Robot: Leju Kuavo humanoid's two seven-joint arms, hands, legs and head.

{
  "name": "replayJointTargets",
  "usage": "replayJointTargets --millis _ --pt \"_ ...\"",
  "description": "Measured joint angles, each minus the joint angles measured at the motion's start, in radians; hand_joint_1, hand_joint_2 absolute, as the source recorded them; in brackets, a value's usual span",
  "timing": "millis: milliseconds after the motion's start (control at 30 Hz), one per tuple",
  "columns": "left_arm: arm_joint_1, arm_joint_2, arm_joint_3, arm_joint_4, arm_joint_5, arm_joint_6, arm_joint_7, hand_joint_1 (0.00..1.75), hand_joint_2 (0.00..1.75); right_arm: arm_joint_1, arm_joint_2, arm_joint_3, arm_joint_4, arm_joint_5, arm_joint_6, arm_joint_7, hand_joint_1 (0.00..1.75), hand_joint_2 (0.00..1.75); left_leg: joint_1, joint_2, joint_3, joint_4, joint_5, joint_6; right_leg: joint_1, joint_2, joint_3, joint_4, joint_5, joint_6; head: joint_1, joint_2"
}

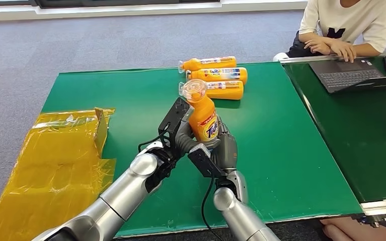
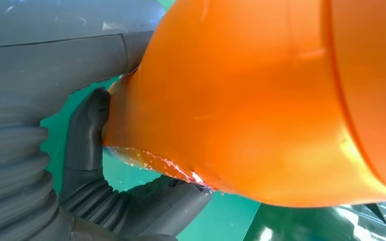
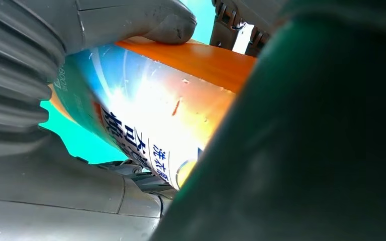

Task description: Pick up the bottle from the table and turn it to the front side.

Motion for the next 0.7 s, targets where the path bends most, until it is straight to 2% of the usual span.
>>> replayJointTargets --millis 167,433,700 --pt "0.000 -0.007 -0.001 0.005 0.034 0.009 0.024 0.00 1.75 -0.012 0.010 0.001 0.038 -0.025 0.010 -0.010 1.75 1.75 0.000 0.000 0.000 0.000 0.000 0.000 0.000 0.000 -0.001 0.000 0.000 0.000 0.000 0.000" --pt "-0.025 -0.008 -0.050 0.006 0.188 0.087 0.050 0.00 1.75 -0.050 0.027 0.003 0.109 -0.053 0.014 -0.030 1.75 1.75 0.000 0.001 0.000 0.000 0.000 0.000 0.000 0.002 -0.002 0.000 0.001 -0.001 0.000 0.000" --pt "-0.099 0.004 -0.185 0.054 0.445 0.175 0.028 0.00 1.75 -0.087 0.036 0.004 0.156 -0.065 0.023 -0.034 1.75 1.75 0.000 0.002 0.000 0.000 0.001 0.000 0.000 0.003 -0.002 0.000 0.002 -0.001 0.000 0.000"
